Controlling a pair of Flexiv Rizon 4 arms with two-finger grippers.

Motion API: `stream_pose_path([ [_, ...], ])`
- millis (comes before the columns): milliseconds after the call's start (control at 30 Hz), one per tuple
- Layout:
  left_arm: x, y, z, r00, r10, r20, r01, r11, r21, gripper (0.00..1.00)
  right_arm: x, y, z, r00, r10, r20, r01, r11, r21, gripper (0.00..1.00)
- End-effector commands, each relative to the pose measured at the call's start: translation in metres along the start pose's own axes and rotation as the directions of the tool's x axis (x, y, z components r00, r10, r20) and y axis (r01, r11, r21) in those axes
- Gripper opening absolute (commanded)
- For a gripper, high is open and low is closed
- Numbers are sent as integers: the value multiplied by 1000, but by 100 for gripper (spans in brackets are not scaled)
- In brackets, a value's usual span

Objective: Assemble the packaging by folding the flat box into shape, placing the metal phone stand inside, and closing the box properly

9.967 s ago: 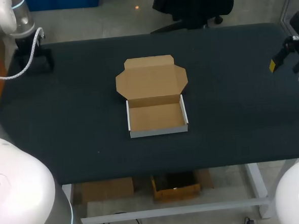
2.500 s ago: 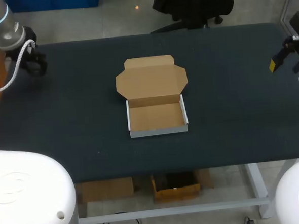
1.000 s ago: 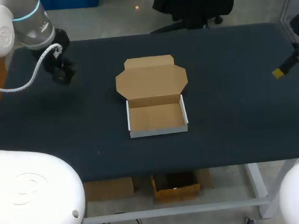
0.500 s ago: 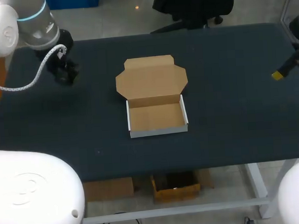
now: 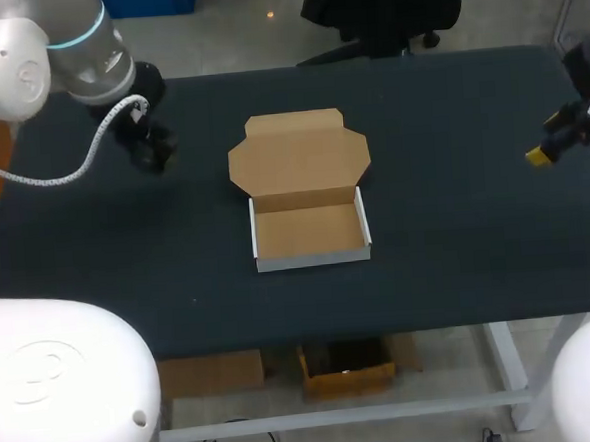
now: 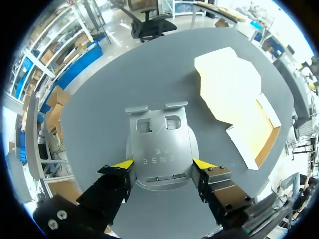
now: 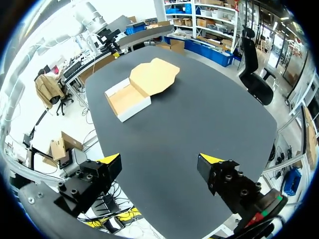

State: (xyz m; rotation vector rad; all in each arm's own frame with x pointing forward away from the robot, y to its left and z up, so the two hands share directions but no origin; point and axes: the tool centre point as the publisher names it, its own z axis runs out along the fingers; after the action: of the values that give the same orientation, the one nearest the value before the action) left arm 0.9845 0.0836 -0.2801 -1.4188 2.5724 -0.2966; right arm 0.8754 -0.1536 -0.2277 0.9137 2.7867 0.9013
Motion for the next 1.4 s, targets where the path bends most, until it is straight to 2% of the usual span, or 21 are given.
stream_pose_path([
  [33,20,2,-6,999,32,1,-32,999,6,0,-2,-2,-1,999,-54,-4,54,998,-39,100],
  [100,30,1,-7,998,56,-8,-55,998,6,0,0,-3,-2,995,-94,-16,93,994,-61,100],
  [167,40,-1,-8,996,84,-25,-84,996,8,0,7,-4,-3,981,-188,-38,183,977,-111,100],
  [400,69,-4,-7,987,151,-57,-150,989,14,0,20,-7,-1,939,-338,-63,324,932,-161,100],
  [567,87,-5,-6,980,189,-70,-188,982,20,0,25,-10,3,915,-398,-69,384,910,-156,100],
  [833,108,-9,-6,971,226,-80,-224,974,22,0,26,-13,4,902,-429,-52,416,896,-156,100],
  [1100,124,-11,-4,965,248,-85,-246,969,23,0,26,-14,5,907,-420,-46,409,900,-152,100],
  [1400,152,-14,-6,965,256,-60,-254,967,35,0,26,-14,5,907,-420,-46,409,900,-152,100],
])
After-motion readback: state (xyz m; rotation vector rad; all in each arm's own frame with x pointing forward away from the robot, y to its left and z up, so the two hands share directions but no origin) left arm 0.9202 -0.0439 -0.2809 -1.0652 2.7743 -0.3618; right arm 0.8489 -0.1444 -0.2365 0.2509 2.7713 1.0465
